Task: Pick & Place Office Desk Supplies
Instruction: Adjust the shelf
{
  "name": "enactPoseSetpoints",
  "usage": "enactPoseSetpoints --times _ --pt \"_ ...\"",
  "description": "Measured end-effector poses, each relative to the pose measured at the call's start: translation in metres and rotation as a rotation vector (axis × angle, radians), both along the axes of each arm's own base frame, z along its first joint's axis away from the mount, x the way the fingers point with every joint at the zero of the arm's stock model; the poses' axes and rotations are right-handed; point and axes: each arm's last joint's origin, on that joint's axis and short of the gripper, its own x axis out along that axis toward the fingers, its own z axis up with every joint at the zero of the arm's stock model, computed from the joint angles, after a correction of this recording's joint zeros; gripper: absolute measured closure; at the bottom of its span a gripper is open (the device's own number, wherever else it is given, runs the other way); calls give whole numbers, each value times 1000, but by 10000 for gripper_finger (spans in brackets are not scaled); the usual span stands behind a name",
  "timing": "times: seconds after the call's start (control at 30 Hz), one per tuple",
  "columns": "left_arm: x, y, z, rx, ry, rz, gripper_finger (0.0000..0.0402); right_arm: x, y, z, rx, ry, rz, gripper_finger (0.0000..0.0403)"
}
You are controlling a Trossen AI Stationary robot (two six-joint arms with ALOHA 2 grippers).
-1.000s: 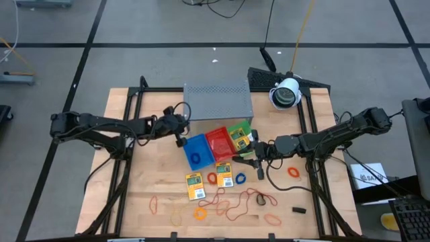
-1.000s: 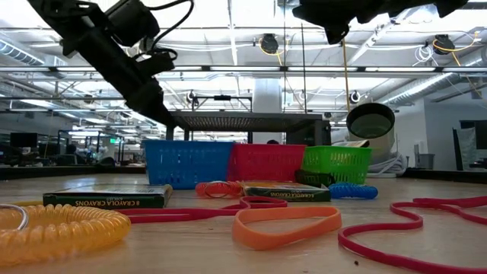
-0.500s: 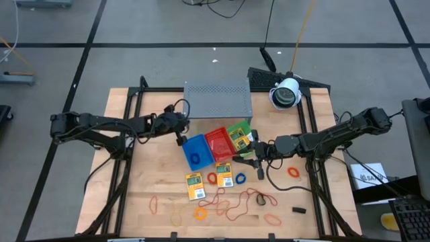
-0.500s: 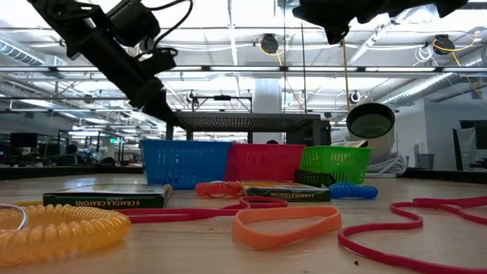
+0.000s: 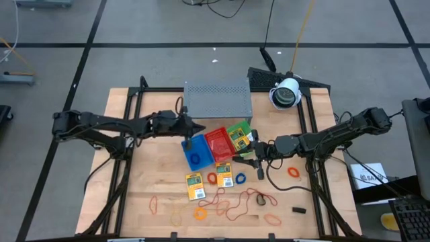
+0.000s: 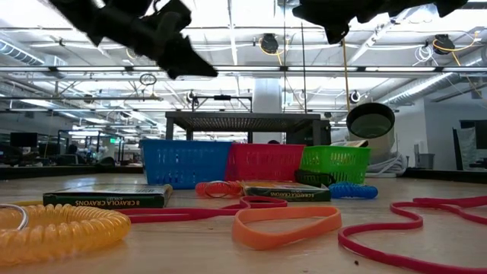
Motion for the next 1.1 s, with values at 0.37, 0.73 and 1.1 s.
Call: enactPoseSetpoints --times 0.37,0.73,1.1 --pt "68 16 20 62 246 -27 401 -1 -4 -5 -8 52 -134 278" --pt "62 34 42 63 332 61 399 -3 -55 -23 -63 242 -452 357" --pt "36 26 63 94 366 123 397 -7 -87 -30 -12 331 -491 401"
